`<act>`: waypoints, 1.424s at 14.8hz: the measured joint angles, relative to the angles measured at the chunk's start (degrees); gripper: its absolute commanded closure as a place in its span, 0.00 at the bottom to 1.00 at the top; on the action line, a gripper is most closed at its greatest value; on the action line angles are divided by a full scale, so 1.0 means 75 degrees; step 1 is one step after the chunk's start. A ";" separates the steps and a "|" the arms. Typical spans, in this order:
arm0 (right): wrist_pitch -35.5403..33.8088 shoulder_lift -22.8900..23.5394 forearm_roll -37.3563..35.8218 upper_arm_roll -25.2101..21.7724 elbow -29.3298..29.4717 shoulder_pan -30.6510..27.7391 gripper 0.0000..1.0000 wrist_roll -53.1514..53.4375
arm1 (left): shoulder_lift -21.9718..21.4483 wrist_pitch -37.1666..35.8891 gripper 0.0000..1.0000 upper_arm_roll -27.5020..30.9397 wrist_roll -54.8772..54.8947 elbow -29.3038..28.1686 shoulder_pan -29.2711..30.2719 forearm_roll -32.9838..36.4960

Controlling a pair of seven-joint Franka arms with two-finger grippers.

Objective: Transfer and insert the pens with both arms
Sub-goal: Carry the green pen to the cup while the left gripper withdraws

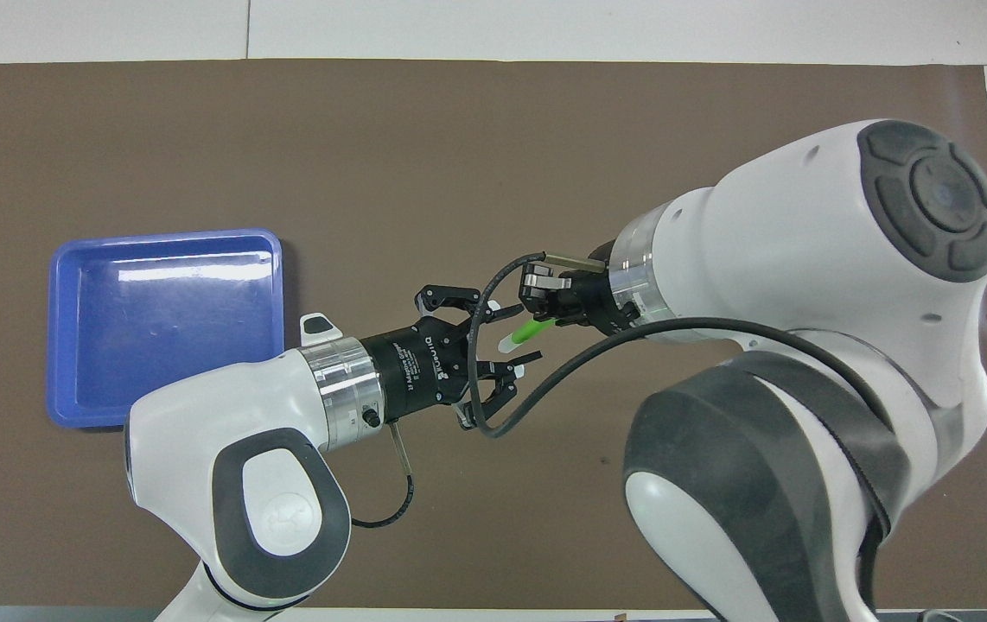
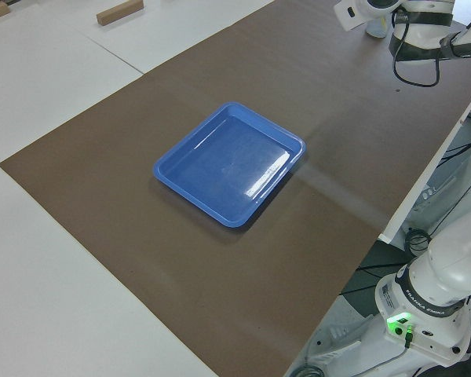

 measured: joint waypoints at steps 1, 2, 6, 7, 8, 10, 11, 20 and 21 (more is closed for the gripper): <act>-0.0005 0.0000 -0.0174 -0.0014 -0.0016 -0.0002 1.00 -0.0039 | -0.0002 0.0051 0.00 -0.0001 -0.0010 0.0000 -0.0031 -0.0003; -0.0017 0.0000 -0.0382 -0.0041 -0.0036 -0.0005 1.00 -0.0137 | -0.0002 0.0061 0.00 0.0001 -0.0014 0.0000 -0.0033 -0.0005; -0.0066 -0.0055 -0.1089 -0.0547 -0.0310 -0.0027 1.00 -0.1317 | -0.0005 0.0076 0.00 0.0025 -0.0025 0.0000 -0.0031 -0.0010; -0.0071 -0.0117 -0.1286 -0.0769 -0.0474 -0.0031 1.00 -0.1766 | -0.0005 0.0077 0.00 0.0041 -0.0033 0.0000 -0.0027 -0.0011; -0.0072 -0.0204 -0.1494 -0.1020 -0.0673 -0.0037 1.00 -0.2207 | -0.0005 0.0078 0.00 0.0061 -0.0042 0.0000 -0.0017 -0.0012; -0.0071 -0.0391 -0.1769 -0.1549 -0.1005 -0.0052 1.00 -0.3091 | -0.0005 0.0078 0.00 0.0130 -0.0045 -0.0010 0.0022 -0.0012; -0.0072 -0.0461 -0.1856 -0.1831 -0.1096 -0.0060 1.00 -0.3565 | -0.0005 0.0079 0.00 0.0148 -0.0045 -0.0036 0.0070 -0.0012; 0.0736 -0.0886 -0.1917 -0.3747 -0.2196 -0.0129 1.00 -0.6736 | 0.0020 -0.1686 0.00 0.0190 -0.0009 -0.0105 0.1896 0.2965; 0.1048 -0.0956 -0.1917 -0.3794 -0.2442 -0.0128 1.00 -0.6842 | 0.0036 -0.1836 0.00 0.0191 -0.0008 -0.0106 0.1961 0.3654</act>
